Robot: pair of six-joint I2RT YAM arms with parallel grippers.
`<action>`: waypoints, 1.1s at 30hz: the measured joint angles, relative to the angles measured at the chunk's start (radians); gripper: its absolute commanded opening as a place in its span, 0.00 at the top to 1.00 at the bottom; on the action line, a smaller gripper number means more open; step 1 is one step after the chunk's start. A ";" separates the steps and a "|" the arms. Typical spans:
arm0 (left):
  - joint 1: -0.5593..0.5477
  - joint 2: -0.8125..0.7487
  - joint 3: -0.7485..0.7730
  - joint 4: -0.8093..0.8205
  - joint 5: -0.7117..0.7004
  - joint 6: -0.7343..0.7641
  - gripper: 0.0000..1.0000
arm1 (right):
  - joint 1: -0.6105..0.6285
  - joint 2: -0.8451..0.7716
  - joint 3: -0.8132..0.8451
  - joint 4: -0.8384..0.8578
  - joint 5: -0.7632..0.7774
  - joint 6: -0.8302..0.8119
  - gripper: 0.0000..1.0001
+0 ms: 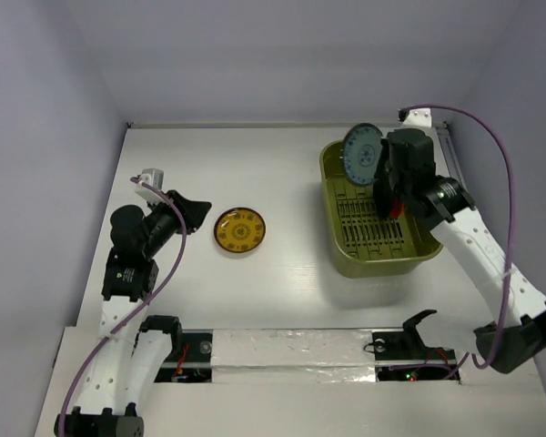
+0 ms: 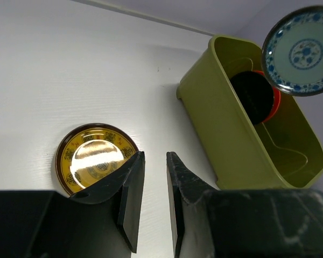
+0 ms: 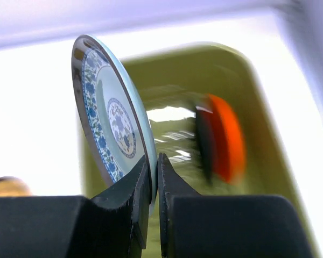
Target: Unload the plates from the dish rack
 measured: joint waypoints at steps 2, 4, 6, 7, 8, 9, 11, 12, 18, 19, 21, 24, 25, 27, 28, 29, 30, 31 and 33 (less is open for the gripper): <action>0.004 0.000 0.000 0.002 0.000 0.000 0.80 | 0.037 -0.056 -0.023 0.063 -0.099 0.024 1.00; 0.006 0.000 0.000 0.003 -0.001 0.000 0.80 | 0.085 -0.077 -0.066 0.148 -0.200 0.060 1.00; 0.006 0.000 0.000 0.005 -0.002 0.000 0.80 | 0.148 -0.050 -0.105 0.233 -0.291 0.101 1.00; 0.006 0.000 0.000 0.005 -0.002 0.000 0.80 | 0.181 -0.016 -0.114 0.274 -0.335 0.122 1.00; 0.006 0.000 0.000 0.005 -0.002 0.000 0.80 | 0.210 0.025 -0.115 0.313 -0.372 0.141 1.00; 0.006 0.000 0.000 0.005 -0.002 0.000 0.80 | 0.239 0.080 -0.116 0.355 -0.404 0.161 1.00; 0.006 0.000 0.000 0.005 -0.003 0.000 0.79 | 0.281 0.187 -0.122 0.415 -0.458 0.194 1.00; 0.006 0.000 0.000 0.005 -0.005 0.000 0.79 | 0.304 0.240 -0.126 0.431 -0.476 0.211 1.00; 0.013 0.000 0.000 0.005 -0.006 0.001 0.73 | 0.377 0.444 -0.126 0.511 -0.557 0.298 1.00; 0.013 0.000 0.000 0.005 -0.006 0.000 0.72 | 0.379 0.466 -0.126 0.531 -0.567 0.311 1.00; 0.015 0.000 0.000 0.005 -0.006 0.001 0.71 | 0.381 0.500 -0.126 0.561 -0.584 0.335 1.00; 0.018 0.000 0.000 0.005 -0.006 0.000 0.69 | 0.383 0.547 -0.126 0.605 -0.598 0.367 1.00; 0.019 0.000 0.000 0.005 -0.006 0.000 0.69 | 0.383 0.560 -0.126 0.612 -0.600 0.378 0.98; 0.019 0.000 0.000 0.005 -0.006 0.000 0.68 | 0.383 0.578 -0.126 0.623 -0.600 0.390 0.95; 0.019 0.000 0.000 0.005 -0.006 0.000 0.68 | 0.383 0.584 -0.126 0.625 -0.600 0.395 0.94; 0.019 0.000 0.000 0.005 -0.006 0.000 0.68 | 0.383 0.591 -0.126 0.627 -0.600 0.400 0.91; 0.019 0.000 0.000 0.005 -0.006 0.000 0.68 | 0.383 0.596 -0.126 0.630 -0.600 0.405 0.89; 0.019 -0.001 0.000 0.005 -0.006 0.000 0.68 | 0.383 0.602 -0.126 0.631 -0.600 0.409 0.88; 0.019 -0.001 0.000 0.005 -0.006 0.000 0.68 | 0.383 0.613 -0.127 0.639 -0.600 0.416 0.83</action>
